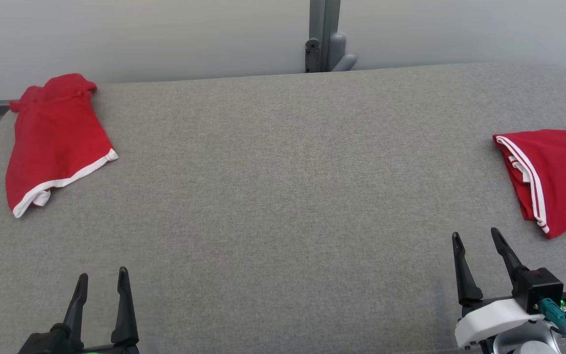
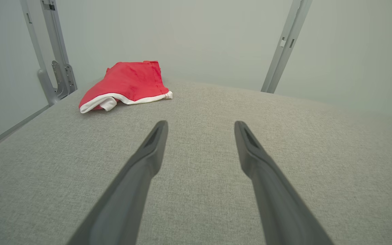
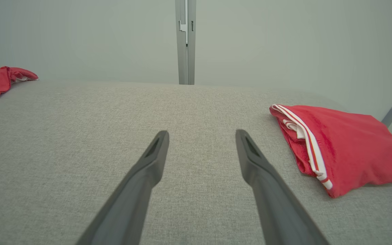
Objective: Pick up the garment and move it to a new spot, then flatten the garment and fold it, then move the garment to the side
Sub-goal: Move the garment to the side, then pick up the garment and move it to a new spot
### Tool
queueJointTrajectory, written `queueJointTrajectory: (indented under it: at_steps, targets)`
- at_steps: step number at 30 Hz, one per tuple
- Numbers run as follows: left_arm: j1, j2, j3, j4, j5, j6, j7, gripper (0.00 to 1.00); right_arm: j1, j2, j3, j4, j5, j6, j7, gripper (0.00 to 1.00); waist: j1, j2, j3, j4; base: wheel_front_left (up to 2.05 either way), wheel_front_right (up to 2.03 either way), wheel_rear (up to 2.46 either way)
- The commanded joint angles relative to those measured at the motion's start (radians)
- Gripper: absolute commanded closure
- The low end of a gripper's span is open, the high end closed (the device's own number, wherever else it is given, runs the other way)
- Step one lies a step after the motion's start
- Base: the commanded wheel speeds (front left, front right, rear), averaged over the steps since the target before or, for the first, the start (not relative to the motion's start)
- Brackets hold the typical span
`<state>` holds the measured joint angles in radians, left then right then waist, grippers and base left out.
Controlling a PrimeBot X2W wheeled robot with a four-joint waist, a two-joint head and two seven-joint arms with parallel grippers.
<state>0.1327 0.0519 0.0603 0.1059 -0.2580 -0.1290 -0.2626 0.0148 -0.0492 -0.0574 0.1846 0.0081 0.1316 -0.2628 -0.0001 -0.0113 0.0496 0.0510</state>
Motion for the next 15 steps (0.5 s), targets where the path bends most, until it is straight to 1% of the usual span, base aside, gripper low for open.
queueJointTrajectory:
  at_steps: [1, 4, 5, 11, 15]
  targets:
    - [-0.008, 0.000, 0.007, -0.004, -0.004, -0.003, -0.003, 0.00, -0.004, -0.003, 0.003, 0.000, 0.003, -0.002, -0.003, 0.00, 0.0001, 0.0113, 0.002, 0.027, 0.00, 0.00, 0.00]
    - [-0.007, 0.000, 0.013, -0.007, -0.003, -0.003, -0.003, 0.00, 0.002, -0.002, 0.018, -0.001, 0.012, -0.002, -0.003, 0.00, 0.0001, 0.0113, -0.004, 0.075, 0.00, 0.00, 0.00]
    - [-0.007, 0.000, 0.013, -0.007, -0.003, -0.003, -0.003, 0.00, 0.002, -0.002, 0.018, -0.001, 0.012, -0.002, -0.003, 0.00, 0.0001, 0.0113, -0.004, 0.075, 0.00, 0.00, 0.00]
    - [0.023, 0.000, 0.021, -0.013, -0.008, -0.003, -0.003, 0.00, 0.000, -0.002, 0.067, 0.001, 0.020, -0.002, -0.003, 0.00, 0.0001, 0.0113, -0.015, 0.199, 0.00, 0.00, 0.00]
    - [0.038, 0.000, 0.041, -0.017, -0.017, -0.003, -0.003, 0.00, -0.016, -0.003, 0.093, 0.002, 0.013, -0.002, -0.003, 0.00, 0.0001, 0.0113, -0.012, 0.256, 0.00, 0.00, 0.00]
